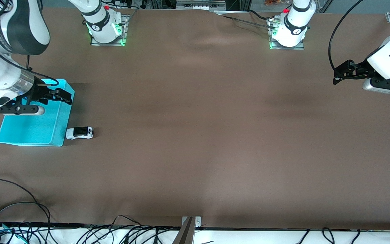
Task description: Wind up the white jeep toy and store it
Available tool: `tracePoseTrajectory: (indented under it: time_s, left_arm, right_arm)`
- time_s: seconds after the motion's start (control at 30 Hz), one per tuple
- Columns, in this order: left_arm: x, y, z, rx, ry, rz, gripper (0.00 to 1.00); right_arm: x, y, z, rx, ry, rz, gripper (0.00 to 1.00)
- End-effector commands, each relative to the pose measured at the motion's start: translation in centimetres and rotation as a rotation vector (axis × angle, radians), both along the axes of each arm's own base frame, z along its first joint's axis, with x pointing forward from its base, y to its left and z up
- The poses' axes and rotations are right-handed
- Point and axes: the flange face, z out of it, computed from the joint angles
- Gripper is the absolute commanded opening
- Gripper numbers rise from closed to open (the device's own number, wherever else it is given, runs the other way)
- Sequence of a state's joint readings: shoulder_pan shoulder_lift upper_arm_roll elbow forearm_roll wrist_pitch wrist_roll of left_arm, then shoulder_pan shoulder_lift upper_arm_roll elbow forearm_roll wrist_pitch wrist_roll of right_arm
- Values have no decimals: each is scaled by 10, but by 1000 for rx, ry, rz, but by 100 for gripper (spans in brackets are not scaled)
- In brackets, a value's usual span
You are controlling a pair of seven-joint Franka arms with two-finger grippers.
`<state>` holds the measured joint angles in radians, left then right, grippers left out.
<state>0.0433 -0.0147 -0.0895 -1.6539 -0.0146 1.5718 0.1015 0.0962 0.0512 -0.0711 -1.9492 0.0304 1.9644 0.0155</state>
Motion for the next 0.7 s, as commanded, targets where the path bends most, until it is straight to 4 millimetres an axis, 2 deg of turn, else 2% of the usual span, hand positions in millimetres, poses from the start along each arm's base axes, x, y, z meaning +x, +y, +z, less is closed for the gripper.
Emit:
tracePoseTrajectory:
  time_s: [0.0,0.1,0.23,0.67]
  left_arm:
    - [-8,-2,6,-18,-3,11,100]
    - [-8,-2,6,-19,-3,9,100]
    - [-8,-12,6,-9,-4,0,100]
    - [-6,-9,8,-2,-9,13,100]
  right_arm:
    - [-13,-6,-19,2,-36,17,100]
    - [-15,-9,-32,0,-49,13,100]
    - [-15,-10,-48,-4,-50,12,100]
    - [-14,-33,-109,-15,-52,-46,100]
